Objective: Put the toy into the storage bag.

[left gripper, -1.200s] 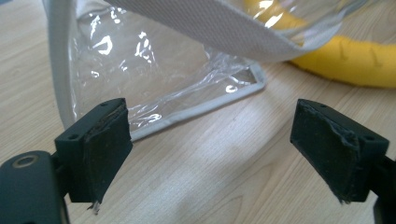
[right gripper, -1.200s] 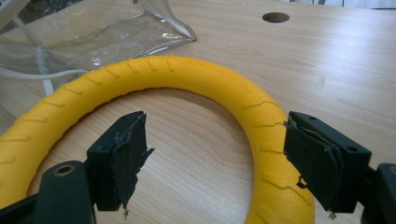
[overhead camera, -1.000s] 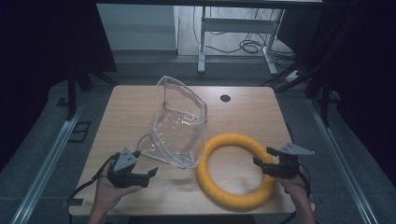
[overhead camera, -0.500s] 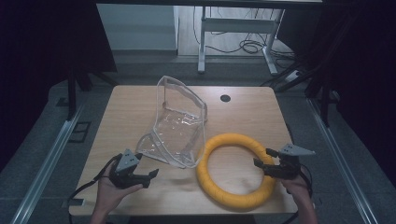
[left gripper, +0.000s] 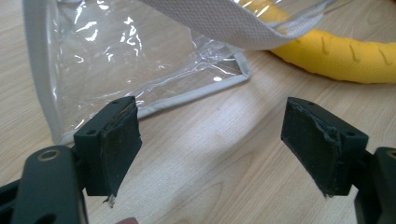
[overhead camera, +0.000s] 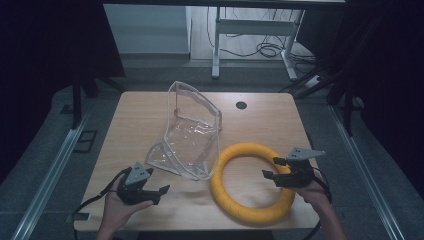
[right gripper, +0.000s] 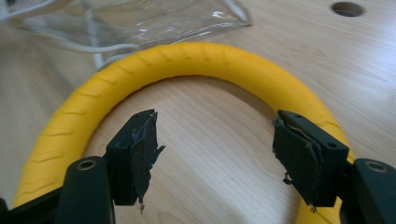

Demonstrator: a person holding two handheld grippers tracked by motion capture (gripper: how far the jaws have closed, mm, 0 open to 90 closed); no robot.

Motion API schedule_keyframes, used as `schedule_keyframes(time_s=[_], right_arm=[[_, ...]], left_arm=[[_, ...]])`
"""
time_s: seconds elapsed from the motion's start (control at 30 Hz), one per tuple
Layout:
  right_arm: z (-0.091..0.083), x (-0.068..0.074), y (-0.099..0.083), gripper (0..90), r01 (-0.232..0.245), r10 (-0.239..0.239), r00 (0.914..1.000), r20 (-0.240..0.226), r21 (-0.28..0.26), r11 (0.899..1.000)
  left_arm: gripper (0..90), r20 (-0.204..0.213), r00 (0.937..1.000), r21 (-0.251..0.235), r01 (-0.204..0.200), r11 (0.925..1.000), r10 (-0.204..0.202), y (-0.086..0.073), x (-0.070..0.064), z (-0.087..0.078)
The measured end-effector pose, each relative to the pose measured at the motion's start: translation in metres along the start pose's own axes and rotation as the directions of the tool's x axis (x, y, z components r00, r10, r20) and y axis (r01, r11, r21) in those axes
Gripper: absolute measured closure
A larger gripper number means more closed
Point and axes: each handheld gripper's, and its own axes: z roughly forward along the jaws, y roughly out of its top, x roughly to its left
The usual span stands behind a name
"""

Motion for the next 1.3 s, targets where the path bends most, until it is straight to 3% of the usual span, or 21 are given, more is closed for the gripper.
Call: schedule_keyframes(time_s=[0.07, 0.17, 0.37, 0.6, 0.63, 0.77, 1.07, 1.1, 1.13, 1.17, 1.23, 1.3], right_arm=[[0.001, 0.003, 0.004, 31.4, 0.014, -0.014, 0.9999, -0.009, 0.014, 1.000], [0.007, 0.010, 0.015, 31.6, 0.042, -0.038, 0.9974, -0.061, 0.054, 0.998], [0.017, 0.017, 0.025, 33.2, 0.051, -0.040, 0.9941, -0.101, 0.112, 0.992], [0.031, 0.036, 0.036, 33.4, 0.098, -0.062, 0.9821, -0.178, 0.198, 0.975], [0.035, 0.044, 0.038, 33.4, 0.118, -0.070, 0.9765, -0.204, 0.233, 0.965], [0.045, 0.061, 0.038, 33.4, 0.159, -0.086, 0.9674, -0.238, 0.307, 0.938], [0.068, 0.091, 0.024, 33.0, 0.275, -0.140, 0.9395, -0.313, 0.445, 0.852], [0.068, 0.091, 0.024, 33.0, 0.275, -0.140, 0.9395, -0.313, 0.445, 0.852], [0.070, 0.094, 0.022, 33.0, 0.282, -0.141, 0.9376, -0.318, 0.459, 0.842], [0.074, 0.099, 0.018, 32.9, 0.306, -0.157, 0.9319, -0.327, 0.479, 0.823], [0.077, 0.104, 0.016, 33.0, 0.326, -0.166, 0.9260, -0.339, 0.494, 0.806], [0.080, 0.110, 0.012, 32.8, 0.350, -0.184, 0.9197, -0.347, 0.513, 0.784]], left_arm=[[19.5, 0.001, 1.0000, 0.000, -0.001, 1.0000, 0.001, 0.000, 0.000, 0.000], [19.5, -0.002, 1.0000, 0.002, -0.003, 1.0000, 0.003, -0.001, -0.002, -0.001], [19.4, -0.005, 1.0000, 0.005, 0.005, 1.0000, -0.005, -0.002, -0.002, -0.005], [19.4, -0.005, 1.0000, 0.016, -0.003, 0.9999, 0.003, -0.003, -0.003, -0.005], [19.4, -0.003, 0.9999, 0.023, -0.011, 0.9997, 0.011, -0.003, -0.003, -0.004], [19.4, 0.000, 0.9999, 0.029, -0.012, 0.9995, 0.012, -0.003, -0.004, -0.004], [19.4, 0.001, 0.9999, 0.033, -0.016, 0.9993, 0.016, -0.004, -0.004, -0.003], [19.4, 0.001, 0.9999, 0.033, -0.016, 0.9993, 0.016, -0.004, -0.004, -0.003], [19.4, 0.001, 0.9998, 0.035, -0.018, 0.9992, 0.018, -0.004, -0.004, -0.003], [19.4, 0.003, 0.9998, 0.039, -0.018, 0.9991, 0.018, -0.004, -0.005, -0.002], [19.4, 0.005, 0.9998, 0.042, -0.018, 0.9990, 0.018, -0.004, -0.005, -0.001], [19.4, 0.007, 0.9998, 0.044, -0.020, 0.9988, 0.020, -0.004, -0.005, -0.001]])
